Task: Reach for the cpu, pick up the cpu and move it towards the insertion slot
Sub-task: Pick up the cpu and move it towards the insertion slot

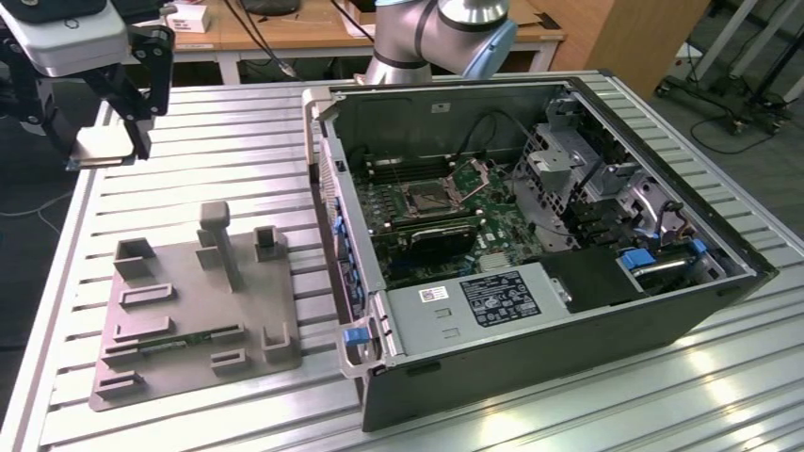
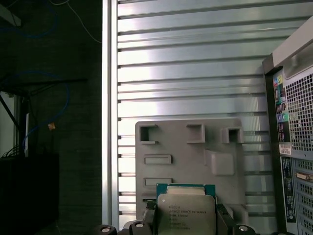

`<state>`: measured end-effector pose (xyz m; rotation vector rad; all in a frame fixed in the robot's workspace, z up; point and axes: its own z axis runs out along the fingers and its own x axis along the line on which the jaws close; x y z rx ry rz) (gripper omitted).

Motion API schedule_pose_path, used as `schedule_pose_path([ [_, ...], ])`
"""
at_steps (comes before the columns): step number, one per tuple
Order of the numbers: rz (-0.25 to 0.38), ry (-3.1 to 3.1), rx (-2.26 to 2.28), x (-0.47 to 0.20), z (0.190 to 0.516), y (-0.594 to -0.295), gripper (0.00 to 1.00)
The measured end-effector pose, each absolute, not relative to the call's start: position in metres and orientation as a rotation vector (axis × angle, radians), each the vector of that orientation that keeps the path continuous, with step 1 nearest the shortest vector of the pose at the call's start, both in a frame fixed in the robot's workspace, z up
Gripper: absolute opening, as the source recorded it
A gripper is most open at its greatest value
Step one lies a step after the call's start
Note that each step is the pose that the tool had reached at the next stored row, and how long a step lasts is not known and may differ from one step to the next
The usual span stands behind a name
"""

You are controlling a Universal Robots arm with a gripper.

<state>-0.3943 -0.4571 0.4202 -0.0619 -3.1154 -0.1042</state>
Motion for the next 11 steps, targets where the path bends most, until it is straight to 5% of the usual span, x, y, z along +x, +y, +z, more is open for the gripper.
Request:
schedule_pose_path([
  [11, -0.104, -3.115, -0.062, -0.3883, 0.4201, -0.4563, 0.54],
])
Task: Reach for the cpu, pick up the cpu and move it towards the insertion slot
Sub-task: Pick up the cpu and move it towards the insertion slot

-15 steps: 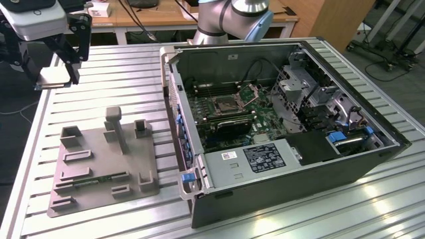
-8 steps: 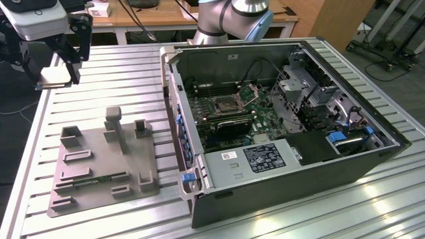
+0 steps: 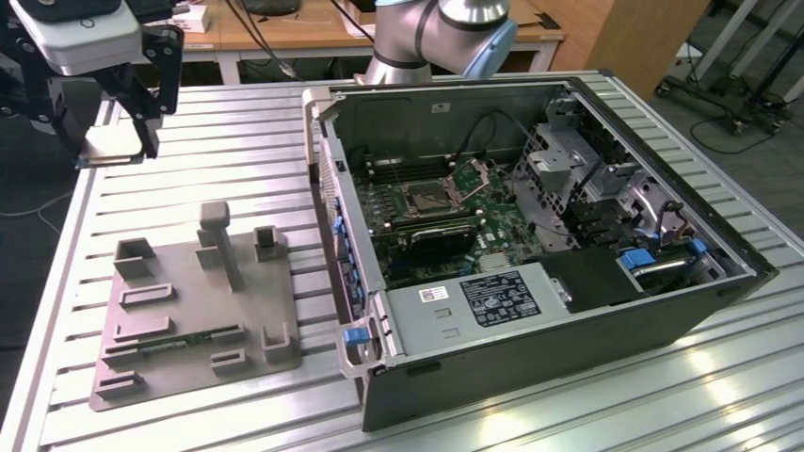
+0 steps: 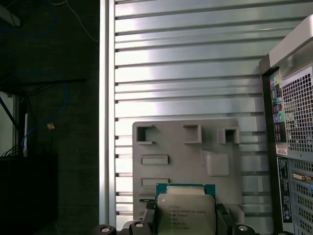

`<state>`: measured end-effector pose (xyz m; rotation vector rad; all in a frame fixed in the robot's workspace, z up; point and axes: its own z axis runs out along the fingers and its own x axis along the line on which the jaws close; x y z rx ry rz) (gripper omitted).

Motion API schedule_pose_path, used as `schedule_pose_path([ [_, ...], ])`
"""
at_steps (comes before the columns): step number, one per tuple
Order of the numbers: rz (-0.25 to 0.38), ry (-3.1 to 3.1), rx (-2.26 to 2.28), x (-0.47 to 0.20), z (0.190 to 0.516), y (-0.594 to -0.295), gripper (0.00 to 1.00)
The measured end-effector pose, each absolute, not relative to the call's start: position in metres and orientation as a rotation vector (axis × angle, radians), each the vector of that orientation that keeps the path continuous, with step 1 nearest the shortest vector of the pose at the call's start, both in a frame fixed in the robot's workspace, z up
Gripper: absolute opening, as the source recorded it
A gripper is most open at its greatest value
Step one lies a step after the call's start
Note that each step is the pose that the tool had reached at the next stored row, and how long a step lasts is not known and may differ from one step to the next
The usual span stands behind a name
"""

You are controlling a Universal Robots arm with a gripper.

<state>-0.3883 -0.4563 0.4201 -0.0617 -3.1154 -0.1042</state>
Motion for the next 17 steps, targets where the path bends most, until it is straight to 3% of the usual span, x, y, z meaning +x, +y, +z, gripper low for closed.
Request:
schedule_pose_path([
  [17, -0.104, -3.115, -0.062, -0.382, 0.4201, -0.4531, 0.54],
])
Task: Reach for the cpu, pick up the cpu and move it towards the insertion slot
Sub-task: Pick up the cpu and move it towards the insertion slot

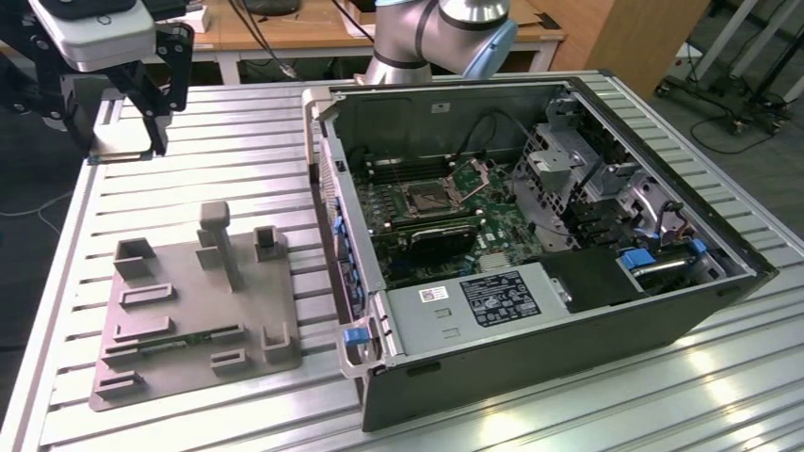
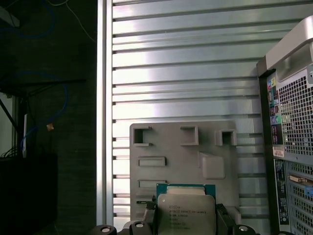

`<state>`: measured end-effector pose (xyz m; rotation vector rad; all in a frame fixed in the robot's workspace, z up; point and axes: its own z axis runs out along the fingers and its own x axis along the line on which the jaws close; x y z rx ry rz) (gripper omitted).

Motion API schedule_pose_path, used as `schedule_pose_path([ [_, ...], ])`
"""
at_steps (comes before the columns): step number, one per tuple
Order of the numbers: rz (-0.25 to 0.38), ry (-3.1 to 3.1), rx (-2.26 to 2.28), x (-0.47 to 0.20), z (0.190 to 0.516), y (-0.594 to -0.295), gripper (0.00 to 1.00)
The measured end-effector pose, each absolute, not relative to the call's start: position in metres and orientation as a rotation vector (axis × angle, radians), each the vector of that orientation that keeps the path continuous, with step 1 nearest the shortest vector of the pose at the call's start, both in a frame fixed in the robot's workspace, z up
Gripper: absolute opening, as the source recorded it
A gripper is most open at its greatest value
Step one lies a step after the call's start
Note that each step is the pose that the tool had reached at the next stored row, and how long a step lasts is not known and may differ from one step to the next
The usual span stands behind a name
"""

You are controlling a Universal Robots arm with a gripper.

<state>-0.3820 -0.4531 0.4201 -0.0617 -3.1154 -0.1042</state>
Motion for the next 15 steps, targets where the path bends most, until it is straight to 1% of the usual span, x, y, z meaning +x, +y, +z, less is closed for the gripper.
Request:
schedule_pose_path([
  [15, -0.104, -3.115, -0.062, -0.3746, 0.4201, -0.4527, 0.54],
])
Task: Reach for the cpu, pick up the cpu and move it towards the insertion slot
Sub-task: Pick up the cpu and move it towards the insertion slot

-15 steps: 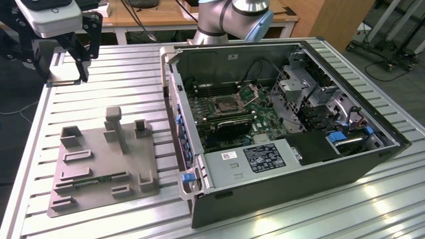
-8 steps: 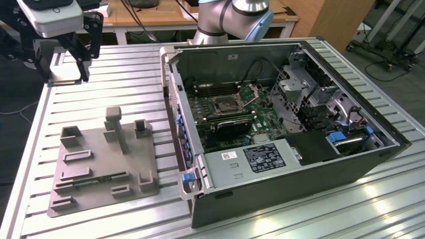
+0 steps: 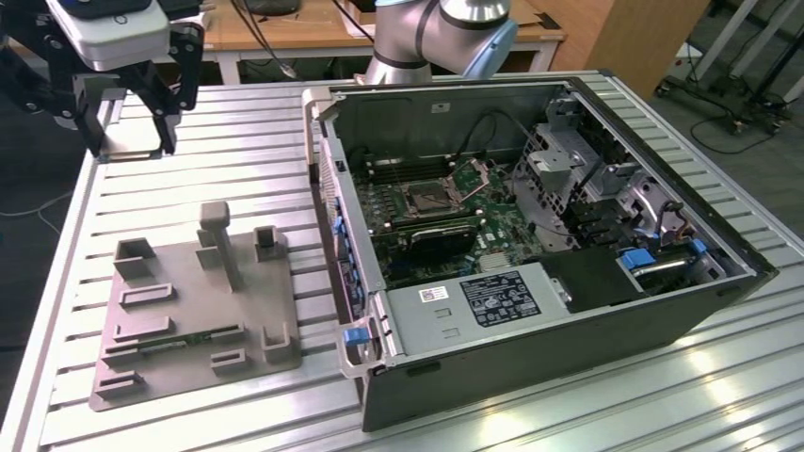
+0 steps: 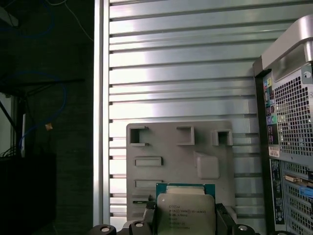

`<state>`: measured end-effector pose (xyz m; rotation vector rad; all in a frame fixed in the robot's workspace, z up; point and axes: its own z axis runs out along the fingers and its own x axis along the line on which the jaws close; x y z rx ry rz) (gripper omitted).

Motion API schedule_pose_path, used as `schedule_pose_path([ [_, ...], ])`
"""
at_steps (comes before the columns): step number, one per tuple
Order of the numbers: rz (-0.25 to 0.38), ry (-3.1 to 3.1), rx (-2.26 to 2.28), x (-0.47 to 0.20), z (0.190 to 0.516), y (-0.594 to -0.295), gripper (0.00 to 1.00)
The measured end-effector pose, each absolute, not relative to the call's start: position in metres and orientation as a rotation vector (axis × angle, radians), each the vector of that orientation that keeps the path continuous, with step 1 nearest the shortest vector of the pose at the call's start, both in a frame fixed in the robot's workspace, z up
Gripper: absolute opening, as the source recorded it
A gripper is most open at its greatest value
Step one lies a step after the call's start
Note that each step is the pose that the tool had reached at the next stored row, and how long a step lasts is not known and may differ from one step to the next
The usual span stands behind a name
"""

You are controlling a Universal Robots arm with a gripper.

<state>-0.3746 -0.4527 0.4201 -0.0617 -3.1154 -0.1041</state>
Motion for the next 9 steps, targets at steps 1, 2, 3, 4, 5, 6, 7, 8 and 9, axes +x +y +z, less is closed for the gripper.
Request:
schedule_pose_path([
  [1, -0.104, -3.115, -0.062, -0.374, 0.4201, -0.4527, 0.54],
  [2, -0.104, -3.115, -0.062, -0.3734, 0.42, -0.4527, 0.54],
  [3, -0.104, -3.115, -0.062, -0.373, 0.42, -0.4526, 0.54],
  [4, -0.104, -3.115, -0.062, -0.3725, 0.42, -0.4526, 0.54],
  [5, -0.104, -3.115, -0.062, -0.3722, 0.42, -0.4527, 0.54],
  [6, -0.104, -3.115, -0.062, -0.372, 0.42, -0.4527, 0.54],
  [7, -0.104, -3.115, -0.062, -0.3718, 0.4201, -0.4527, 0.54],
  [8, -0.104, -3.115, -0.062, -0.3716, 0.4201, -0.4526, 0.54],
  [9, -0.104, -3.115, -0.062, -0.3715, 0.42, -0.4526, 0.54],
])
